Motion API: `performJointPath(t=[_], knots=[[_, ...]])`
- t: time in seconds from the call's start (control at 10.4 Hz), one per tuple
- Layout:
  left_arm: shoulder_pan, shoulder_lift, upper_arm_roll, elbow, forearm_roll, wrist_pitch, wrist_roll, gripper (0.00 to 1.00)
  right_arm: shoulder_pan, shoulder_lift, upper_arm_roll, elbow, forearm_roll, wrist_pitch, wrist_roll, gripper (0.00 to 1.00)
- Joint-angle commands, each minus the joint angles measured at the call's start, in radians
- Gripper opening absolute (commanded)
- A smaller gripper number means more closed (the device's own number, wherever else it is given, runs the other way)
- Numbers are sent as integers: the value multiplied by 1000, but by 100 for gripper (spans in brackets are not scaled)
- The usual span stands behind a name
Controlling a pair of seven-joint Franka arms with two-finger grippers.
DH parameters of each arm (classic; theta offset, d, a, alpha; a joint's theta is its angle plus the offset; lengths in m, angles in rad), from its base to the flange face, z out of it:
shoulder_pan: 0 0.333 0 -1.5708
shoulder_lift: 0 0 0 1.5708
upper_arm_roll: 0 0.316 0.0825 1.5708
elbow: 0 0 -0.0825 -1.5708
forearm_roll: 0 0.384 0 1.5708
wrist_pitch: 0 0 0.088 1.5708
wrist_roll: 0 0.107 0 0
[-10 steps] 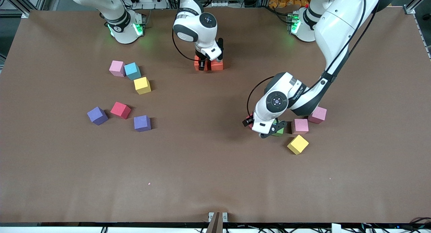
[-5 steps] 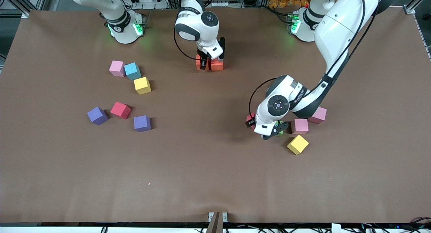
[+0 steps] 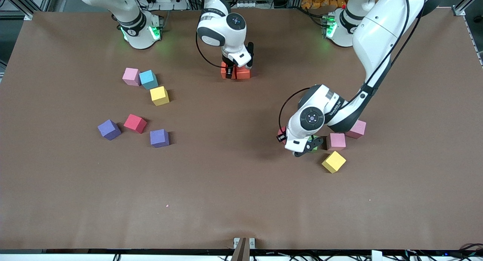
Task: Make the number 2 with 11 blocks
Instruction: 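Grasp the pink cube with the left gripper and lift it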
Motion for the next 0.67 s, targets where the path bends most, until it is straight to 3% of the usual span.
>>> performJointPath(t=[0.0, 0.39, 0.48, 0.58], knots=[[7, -46, -16, -11, 25, -88, -7, 30, 12, 15, -5, 20, -31, -5, 24, 32], [30, -178, -63, -171, -34, -92, -28, 31, 20, 15, -7, 21, -29, -1, 27, 40], [35, -204, -68, -192, -106, -92, -42, 31, 20, 15, -7, 21, -31, -1, 28, 47], [35, -221, -71, -206, -151, -93, -80, 32, 20, 14, -7, 21, -31, -1, 32, 61]])
